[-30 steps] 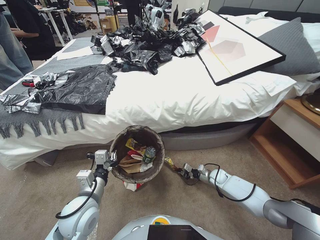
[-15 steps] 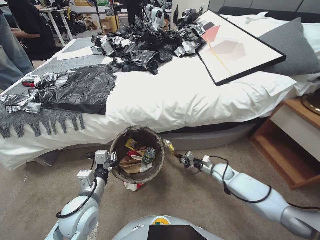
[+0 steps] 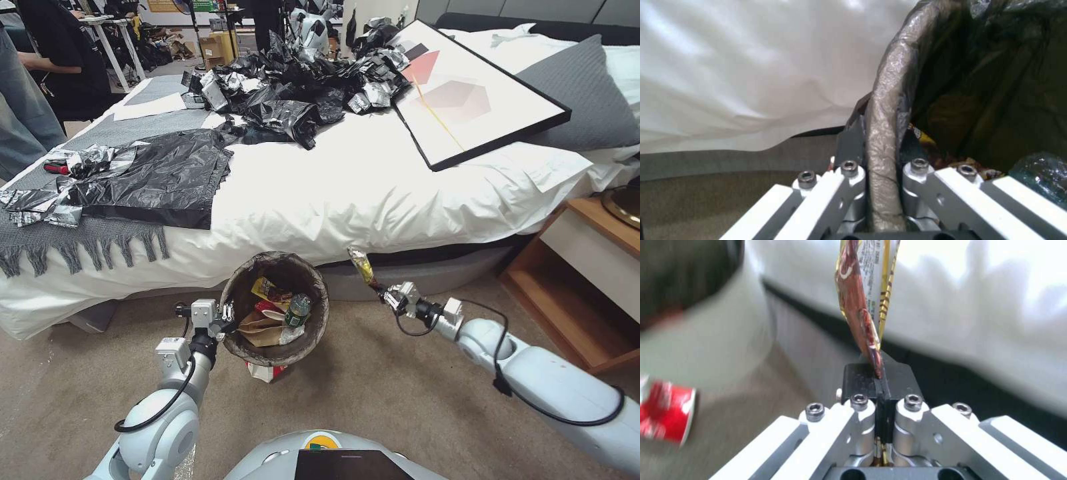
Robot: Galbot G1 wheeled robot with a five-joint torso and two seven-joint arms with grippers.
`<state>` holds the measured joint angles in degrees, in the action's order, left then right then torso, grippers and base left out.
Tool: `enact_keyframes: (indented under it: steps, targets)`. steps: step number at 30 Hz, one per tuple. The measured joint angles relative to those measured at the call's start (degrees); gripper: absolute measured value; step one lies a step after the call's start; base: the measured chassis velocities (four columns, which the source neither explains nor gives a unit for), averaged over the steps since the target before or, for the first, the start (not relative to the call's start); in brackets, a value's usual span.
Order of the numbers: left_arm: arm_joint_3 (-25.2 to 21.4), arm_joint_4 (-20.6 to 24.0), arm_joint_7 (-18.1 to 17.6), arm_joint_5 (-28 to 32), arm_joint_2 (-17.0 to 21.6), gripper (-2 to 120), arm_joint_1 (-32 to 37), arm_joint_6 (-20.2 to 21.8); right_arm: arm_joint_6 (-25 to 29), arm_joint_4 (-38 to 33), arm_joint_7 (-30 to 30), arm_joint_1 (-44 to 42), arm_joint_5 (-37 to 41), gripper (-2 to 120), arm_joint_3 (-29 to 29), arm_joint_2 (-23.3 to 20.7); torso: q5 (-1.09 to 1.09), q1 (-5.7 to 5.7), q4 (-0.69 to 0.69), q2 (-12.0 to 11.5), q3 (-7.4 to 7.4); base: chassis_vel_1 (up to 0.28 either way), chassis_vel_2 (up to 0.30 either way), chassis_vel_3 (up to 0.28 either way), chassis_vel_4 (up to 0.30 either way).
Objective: Pick up the trash bin, then pick up the garbage from the floor and place it into the trash bin.
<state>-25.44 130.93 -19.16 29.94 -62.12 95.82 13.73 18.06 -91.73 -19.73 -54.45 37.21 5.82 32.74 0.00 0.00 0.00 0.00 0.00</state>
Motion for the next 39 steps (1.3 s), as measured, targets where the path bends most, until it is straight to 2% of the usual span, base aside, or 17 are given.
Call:
enact_keyframes:
  steps: [3,4,6,10,15,16,20,28,35,39]
  targets:
    - [0.03,-0.40,-0.02,-0.01,0.02,4,-0.37,0.00,0.34,-6.66,1.62,-1.99,2.27,0,-5.49,-2.15,0.00,0.00,0.00,0.00,0.00,0.000,0.000,0.000,0.000]
    - [0.03,-0.40,-0.02,-0.01,0.02,4,-0.37,0.00,0.34,-6.66,1.62,-1.99,2.27,0,-5.49,-2.15,0.00,0.00,0.00,0.00,0.00,0.000,0.000,0.000,0.000]
    - [0.56,-0.63,-0.13,-0.02,0.05,4,-0.93,0.17,0.13,-11.55,3.37,-2.32,4.02,0,-8.99,-2.41,-0.01,0.00,0.01,0.00,0.00,0.000,0.000,0.000,0.000]
    - [0.88,-0.65,-0.20,-0.01,0.07,4,-1.23,0.35,-0.56,-14.93,4.60,-2.48,5.28,0,-11.20,-2.24,-0.01,0.00,0.01,0.00,0.00,0.000,0.000,0.000,0.000]
    - [1.06,-0.62,-0.26,0.00,0.50,4,-1.12,0.49,-2.92,-23.84,8.25,-1.65,7.16,0,-12.90,-0.43,-0.01,0.00,0.01,0.00,0.00,0.000,0.000,0.000,0.000]
    - [1.16,-0.52,-0.26,-0.03,0.65,4,-1.02,0.52,-4.08,-28.32,10.07,-0.40,7.79,0,-11.33,0.80,0.00,0.00,0.01,0.00,0.00,0.000,0.000,0.000,0.000]
    - [1.48,-0.41,-0.25,-0.20,0.69,4,-1.04,0.59,-5.73,-33.59,12.07,1.07,8.39,0,-7.21,1.53,-0.01,0.00,0.00,0.00,0.00,0.000,0.000,0.000,0.000]
    - [1.87,-0.37,-0.24,-0.34,0.74,4,-1.18,0.65,-7.43,-36.68,12.44,1.31,7.97,0,-2.69,1.75,0.00,0.00,-0.01,0.00,0.00,0.000,0.000,0.000,0.000]
    - [1.97,-0.30,-0.23,-0.42,0.76,4,-1.30,0.67,-8.03,-37.71,12.26,2.05,7.25,0,1.08,0.17,-0.01,0.00,0.00,0.00,0.00,0.000,0.000,0.000,0.000]
    - [2.06,-0.30,-0.23,-0.43,0.71,4,-1.51,0.68,-8.03,-37.34,11.97,3.46,6.14,0,5.39,-0.69,-0.01,0.00,-0.01,0.00,0.00,0.000,0.000,0.000,0.000]
